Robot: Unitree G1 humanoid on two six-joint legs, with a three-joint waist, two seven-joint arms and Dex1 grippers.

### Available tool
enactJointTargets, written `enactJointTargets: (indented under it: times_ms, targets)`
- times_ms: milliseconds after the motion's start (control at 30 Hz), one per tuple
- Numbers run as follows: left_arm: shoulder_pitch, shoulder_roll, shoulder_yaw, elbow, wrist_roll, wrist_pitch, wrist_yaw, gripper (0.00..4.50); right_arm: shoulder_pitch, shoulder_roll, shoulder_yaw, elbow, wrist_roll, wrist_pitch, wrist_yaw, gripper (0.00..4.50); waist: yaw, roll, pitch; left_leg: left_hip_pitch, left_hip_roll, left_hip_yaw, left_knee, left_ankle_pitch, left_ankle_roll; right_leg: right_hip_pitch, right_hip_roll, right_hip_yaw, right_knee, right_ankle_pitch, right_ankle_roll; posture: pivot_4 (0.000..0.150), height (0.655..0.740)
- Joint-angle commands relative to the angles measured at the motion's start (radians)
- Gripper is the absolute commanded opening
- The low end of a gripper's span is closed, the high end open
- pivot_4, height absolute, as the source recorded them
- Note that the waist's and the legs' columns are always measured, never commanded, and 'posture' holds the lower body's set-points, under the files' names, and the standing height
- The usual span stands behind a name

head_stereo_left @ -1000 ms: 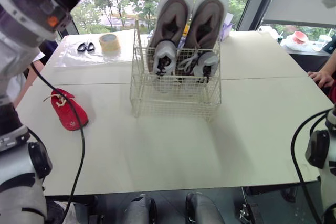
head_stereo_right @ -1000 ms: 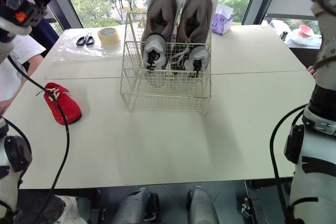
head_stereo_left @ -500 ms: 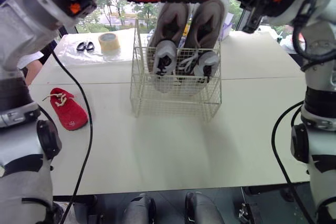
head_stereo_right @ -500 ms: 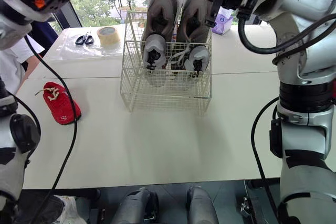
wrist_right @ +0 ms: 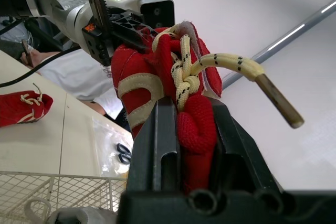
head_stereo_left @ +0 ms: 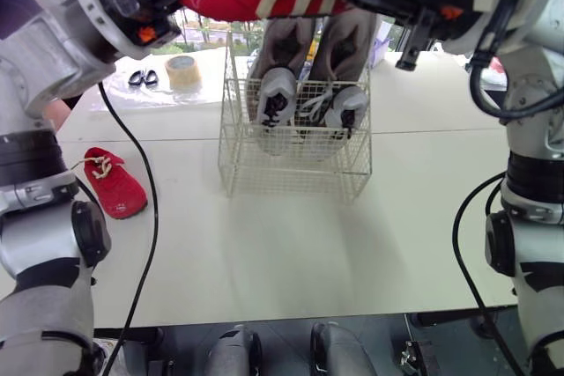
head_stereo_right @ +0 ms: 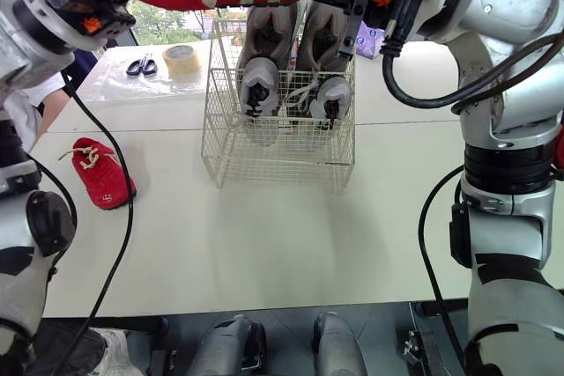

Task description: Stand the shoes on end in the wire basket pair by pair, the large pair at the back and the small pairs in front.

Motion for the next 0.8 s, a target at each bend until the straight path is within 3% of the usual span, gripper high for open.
enactJointTargets:
  times_ms: [33, 100, 167, 300, 467, 800]
  targets:
    - [0.027, -0.031, 0.131, -0.066, -0.062, -0.091, 0.070, 0.25, 0.092, -0.001, -0.132, -0.015, 0.116, 0.155, -0.090, 2.32, 0.001, -0.001, 0.000, 0.000, 0.000, 0.000, 0.000, 0.000, 0.000, 0.000, 0.000, 0.000, 0.000, 0.000, 0.000, 0.150, 0.7400]
    - [0.056, -0.072, 0.174, -0.098, -0.098, -0.139, 0.133, 0.25, 0.153, 0.042, -0.204, -0.029, 0.195, 0.235, -0.186, 3.37, 0.001, -0.004, 0.000, 0.000, 0.000, -0.001, 0.000, 0.000, 0.000, 0.001, 0.000, 0.000, 0.000, 0.000, 0.000, 0.150, 0.7400]
    - [0.101, -0.146, 0.208, -0.153, -0.114, -0.211, 0.182, 0.25, 0.214, 0.181, -0.298, -0.078, 0.375, 0.315, -0.381, 4.45, 0.001, -0.004, 0.000, 0.000, 0.000, -0.001, 0.001, 0.000, 0.000, 0.000, -0.001, 0.000, 0.001, 0.000, 0.000, 0.150, 0.7400]
    - [0.141, -0.264, 0.226, -0.235, -0.133, -0.314, 0.243, 0.25, 0.245, 0.409, -0.367, -0.160, 0.598, 0.370, -0.677, 4.48, 0.001, -0.003, 0.000, 0.001, 0.001, -0.001, 0.000, 0.001, -0.001, 0.000, -0.001, 0.000, 0.002, 0.000, -0.001, 0.150, 0.7400]
    - [0.176, -0.426, 0.169, -0.287, -0.086, -0.408, 0.237, 0.25, 0.209, 0.673, -0.307, -0.208, 0.777, 0.327, -0.879, 4.48, 0.001, -0.003, 0.000, 0.000, 0.000, -0.001, 0.000, 0.001, -0.001, 0.000, 0.000, 0.000, 0.001, 0.000, -0.001, 0.150, 0.7400]
    - [0.212, -0.510, 0.078, -0.260, 0.000, -0.421, 0.175, 0.25, 0.176, 0.715, -0.236, -0.173, 0.745, 0.283, -0.886, 4.48, -0.001, -0.003, 0.000, -0.001, -0.001, -0.001, 0.000, -0.002, 0.003, 0.001, 0.000, -0.001, 0.001, 0.000, 0.000, 0.150, 0.7400]
